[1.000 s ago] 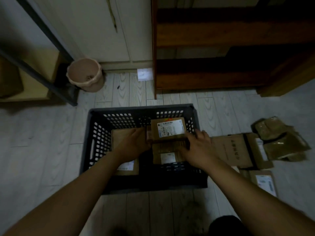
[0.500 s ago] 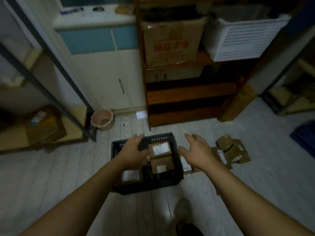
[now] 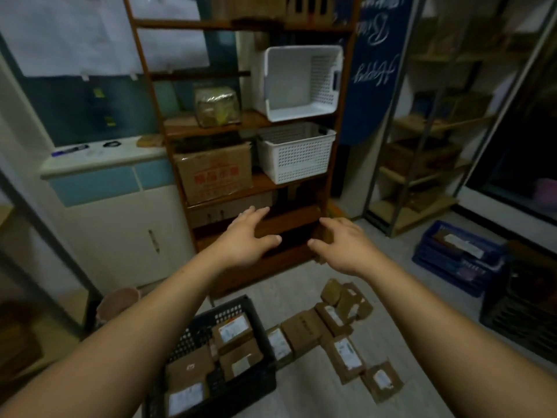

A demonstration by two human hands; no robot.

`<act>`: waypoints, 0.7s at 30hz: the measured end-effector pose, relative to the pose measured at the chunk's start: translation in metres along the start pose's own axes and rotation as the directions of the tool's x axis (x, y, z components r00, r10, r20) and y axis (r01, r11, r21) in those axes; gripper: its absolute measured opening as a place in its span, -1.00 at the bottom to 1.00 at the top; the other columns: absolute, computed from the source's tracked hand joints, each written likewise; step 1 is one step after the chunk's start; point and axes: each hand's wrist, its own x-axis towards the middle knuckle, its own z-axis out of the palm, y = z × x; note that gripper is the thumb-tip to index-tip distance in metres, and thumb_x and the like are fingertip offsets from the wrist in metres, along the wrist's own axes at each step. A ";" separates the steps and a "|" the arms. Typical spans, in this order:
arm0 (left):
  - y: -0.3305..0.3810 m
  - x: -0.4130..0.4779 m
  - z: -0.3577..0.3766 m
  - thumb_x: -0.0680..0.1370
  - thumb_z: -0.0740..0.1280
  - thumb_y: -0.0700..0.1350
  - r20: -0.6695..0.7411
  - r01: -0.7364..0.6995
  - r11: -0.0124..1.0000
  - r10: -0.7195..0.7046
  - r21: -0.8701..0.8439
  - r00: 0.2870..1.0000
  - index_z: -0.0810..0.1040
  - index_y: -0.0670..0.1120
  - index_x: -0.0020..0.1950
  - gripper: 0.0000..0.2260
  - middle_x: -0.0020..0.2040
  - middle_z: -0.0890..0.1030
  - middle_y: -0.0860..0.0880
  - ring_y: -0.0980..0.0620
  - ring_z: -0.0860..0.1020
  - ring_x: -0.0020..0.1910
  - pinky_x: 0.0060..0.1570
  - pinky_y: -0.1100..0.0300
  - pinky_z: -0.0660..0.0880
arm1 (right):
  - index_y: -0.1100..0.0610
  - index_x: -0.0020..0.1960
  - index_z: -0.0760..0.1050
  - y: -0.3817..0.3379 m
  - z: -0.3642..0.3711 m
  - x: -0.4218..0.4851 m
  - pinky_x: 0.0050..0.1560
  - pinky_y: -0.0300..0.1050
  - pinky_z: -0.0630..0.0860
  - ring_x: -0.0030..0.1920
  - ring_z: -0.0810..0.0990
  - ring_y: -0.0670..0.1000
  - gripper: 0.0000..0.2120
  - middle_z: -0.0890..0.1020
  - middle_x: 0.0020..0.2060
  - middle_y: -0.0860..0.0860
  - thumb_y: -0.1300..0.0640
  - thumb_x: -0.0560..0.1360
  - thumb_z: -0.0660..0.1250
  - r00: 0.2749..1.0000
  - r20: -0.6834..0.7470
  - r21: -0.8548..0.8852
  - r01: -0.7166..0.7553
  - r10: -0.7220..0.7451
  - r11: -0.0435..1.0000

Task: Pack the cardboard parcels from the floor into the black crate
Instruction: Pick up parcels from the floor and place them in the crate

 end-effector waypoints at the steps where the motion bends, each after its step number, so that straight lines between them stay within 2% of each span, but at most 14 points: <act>1: 0.018 0.000 0.008 0.52 0.29 0.11 -0.002 -0.024 1.000 0.024 0.000 1.000 0.08 0.13 0.52 -0.37 0.56 0.00 0.00 -0.03 0.00 0.54 0.49 -0.05 0.05 | -0.04 0.52 0.14 0.014 -0.014 -0.007 0.44 0.01 0.20 0.49 0.17 0.09 -0.32 0.22 0.50 0.03 -0.29 0.49 0.18 1.000 -0.019 -0.002 -0.002 0.002 1.000; 5: 0.095 0.005 0.059 0.53 0.29 0.09 0.015 -0.103 0.994 0.103 -0.041 0.995 0.09 0.10 0.52 -0.38 0.56 0.02 -0.01 -0.02 0.01 0.54 0.49 0.01 0.05 | -0.05 0.52 0.15 0.087 -0.067 -0.039 0.42 0.03 0.22 0.48 0.20 0.09 -0.34 0.24 0.49 0.02 -0.27 0.50 0.19 0.996 -0.077 -0.043 -0.042 0.039 0.998; 10: 0.174 0.017 0.138 0.53 0.30 0.08 0.056 -0.108 0.987 0.115 -0.119 0.992 0.09 0.09 0.53 -0.37 0.56 0.03 -0.02 -0.01 0.05 0.53 0.45 0.08 0.09 | -0.02 0.52 0.15 0.183 -0.108 -0.073 0.44 0.02 0.24 0.48 0.20 0.10 -0.36 0.23 0.49 0.05 -0.22 0.52 0.20 0.992 -0.034 -0.038 -0.123 0.122 0.992; 13: 0.192 0.024 0.174 0.53 0.30 0.06 0.103 -0.100 0.984 0.116 -0.147 0.988 0.09 0.05 0.53 -0.37 0.56 0.04 -0.03 -0.02 0.06 0.52 0.33 0.21 0.16 | -0.02 0.52 0.16 0.224 -0.111 -0.080 0.44 0.03 0.23 0.48 0.20 0.09 -0.36 0.22 0.50 0.06 -0.22 0.53 0.21 0.988 -0.003 -0.051 -0.154 0.154 0.987; 17: 0.196 0.045 0.215 0.53 0.30 0.10 0.173 -0.033 0.995 0.049 -0.096 0.984 0.07 0.09 0.53 -0.36 0.56 0.00 -0.03 -0.02 0.01 0.53 0.47 0.05 0.08 | -0.03 0.52 0.16 0.268 -0.106 -0.069 0.42 0.01 0.23 0.47 0.21 0.09 -0.37 0.23 0.49 0.06 -0.21 0.53 0.21 0.986 0.046 -0.037 -0.158 0.160 0.987; 21: 0.197 0.085 0.248 0.53 0.29 0.11 0.226 0.006 0.995 0.017 -0.100 0.974 0.07 0.10 0.53 -0.37 0.56 -0.01 -0.02 -0.05 0.03 0.53 0.45 0.03 0.09 | 0.01 0.53 0.15 0.300 -0.100 -0.035 0.44 0.00 0.23 0.47 0.21 0.10 -0.35 0.22 0.50 0.07 -0.21 0.53 0.20 0.981 0.097 -0.038 -0.165 0.168 0.986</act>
